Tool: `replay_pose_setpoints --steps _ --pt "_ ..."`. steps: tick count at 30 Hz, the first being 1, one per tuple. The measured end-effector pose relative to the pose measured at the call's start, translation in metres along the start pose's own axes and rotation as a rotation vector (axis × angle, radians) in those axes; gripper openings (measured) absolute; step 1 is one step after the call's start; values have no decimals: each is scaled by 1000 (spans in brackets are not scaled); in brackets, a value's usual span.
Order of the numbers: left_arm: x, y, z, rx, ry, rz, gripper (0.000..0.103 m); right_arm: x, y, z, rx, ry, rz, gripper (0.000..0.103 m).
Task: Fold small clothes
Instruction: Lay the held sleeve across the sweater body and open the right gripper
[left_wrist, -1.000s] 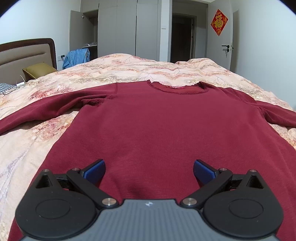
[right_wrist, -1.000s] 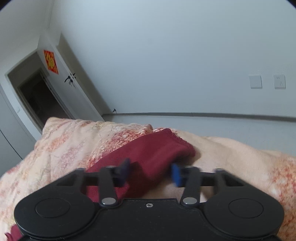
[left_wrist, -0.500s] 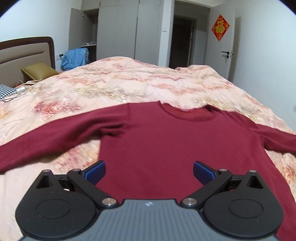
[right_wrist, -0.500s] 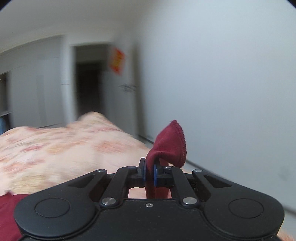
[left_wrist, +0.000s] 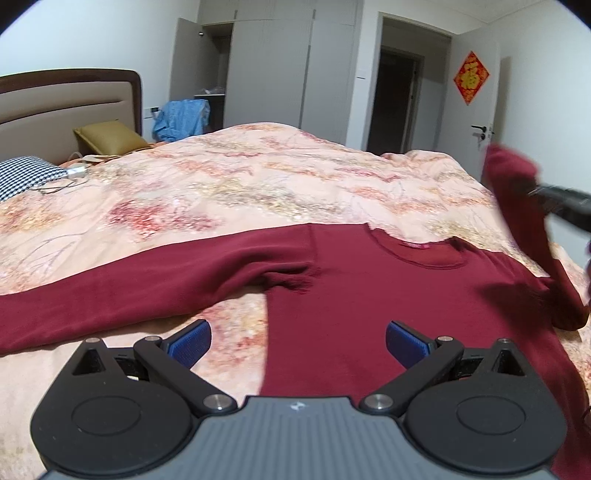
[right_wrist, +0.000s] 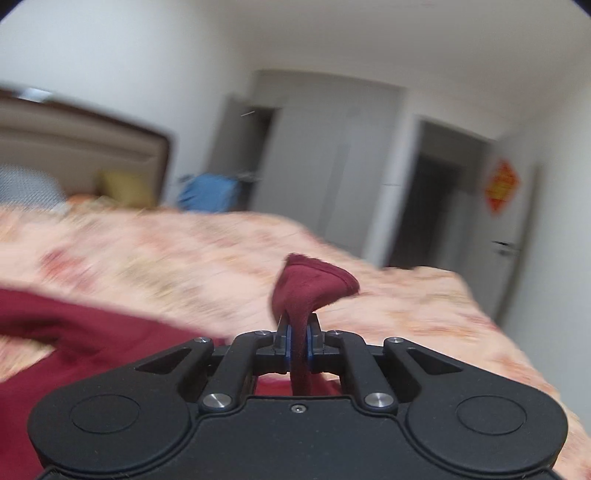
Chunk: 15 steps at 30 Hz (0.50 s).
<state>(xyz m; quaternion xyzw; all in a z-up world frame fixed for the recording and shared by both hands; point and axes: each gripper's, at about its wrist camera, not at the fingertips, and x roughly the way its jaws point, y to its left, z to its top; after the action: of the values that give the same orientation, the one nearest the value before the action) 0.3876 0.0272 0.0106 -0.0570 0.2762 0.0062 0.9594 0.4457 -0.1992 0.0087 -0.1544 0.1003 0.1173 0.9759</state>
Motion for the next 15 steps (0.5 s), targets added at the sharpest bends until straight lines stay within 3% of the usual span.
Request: replay_pose_setpoints --steps 4,8,10,12,15 --pt "-2 16 -1 -30 -8 33 103 11 59 -17 -108 92 115 7" --pt "0 27 0 -57 -20 53 103 -1 86 -38 -191 150 187 18" --pt "2 29 -1 -69 -26 56 103 -8 86 -43 -206 165 213 30" --pt "7 29 -1 -83 -30 53 103 -19 78 -45 -198 168 231 54" --pt "13 24 -1 -97 -41 27 103 -40 59 -52 -187 167 221 69"
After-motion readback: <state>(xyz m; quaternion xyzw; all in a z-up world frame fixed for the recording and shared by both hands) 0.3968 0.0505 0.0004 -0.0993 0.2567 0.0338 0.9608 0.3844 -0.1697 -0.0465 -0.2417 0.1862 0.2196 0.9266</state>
